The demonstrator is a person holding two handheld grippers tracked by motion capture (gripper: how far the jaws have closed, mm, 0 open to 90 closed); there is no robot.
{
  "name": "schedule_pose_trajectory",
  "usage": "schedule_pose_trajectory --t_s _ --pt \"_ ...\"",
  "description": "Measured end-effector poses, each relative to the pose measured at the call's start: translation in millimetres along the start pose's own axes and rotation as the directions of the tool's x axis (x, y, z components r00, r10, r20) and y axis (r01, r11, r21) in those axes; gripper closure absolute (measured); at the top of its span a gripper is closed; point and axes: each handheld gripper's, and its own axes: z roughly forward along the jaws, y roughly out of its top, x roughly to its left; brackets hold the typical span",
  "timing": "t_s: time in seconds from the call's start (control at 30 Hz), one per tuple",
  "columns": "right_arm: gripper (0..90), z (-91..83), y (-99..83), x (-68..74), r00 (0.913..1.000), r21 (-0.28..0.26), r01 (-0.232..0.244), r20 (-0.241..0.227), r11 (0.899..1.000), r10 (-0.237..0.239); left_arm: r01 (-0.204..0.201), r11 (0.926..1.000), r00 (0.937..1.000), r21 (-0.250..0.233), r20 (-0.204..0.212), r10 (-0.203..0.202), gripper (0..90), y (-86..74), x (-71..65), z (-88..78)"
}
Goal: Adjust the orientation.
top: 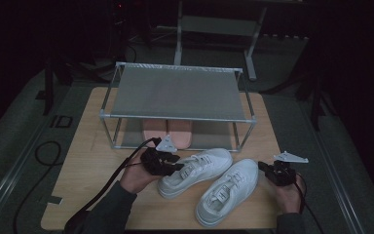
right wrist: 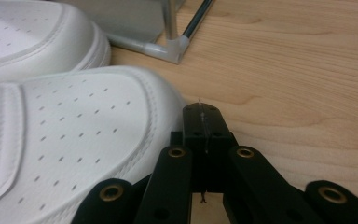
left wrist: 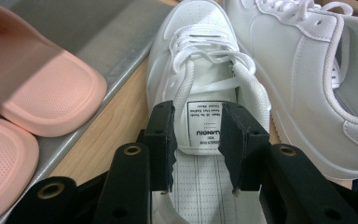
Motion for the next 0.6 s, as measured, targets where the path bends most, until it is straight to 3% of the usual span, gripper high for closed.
schedule_pose_trajectory --t_s 0.3,0.6 --pt "90.0 -9.5 -2.9 2.4 0.9986 0.006 0.041 -0.033 0.999 -0.041 0.013 0.9999 0.9999 -0.010 -0.001 -0.013 65.1 -1.4 2.2 -0.7" --pt "90.0 6.8 2.7 -3.9 0.9999 -0.007 0.012 0.006 1.000 -0.012 0.029 0.9993 0.9995 -0.023 -0.012 -0.029 65.1 -4.8 6.5 -4.9"
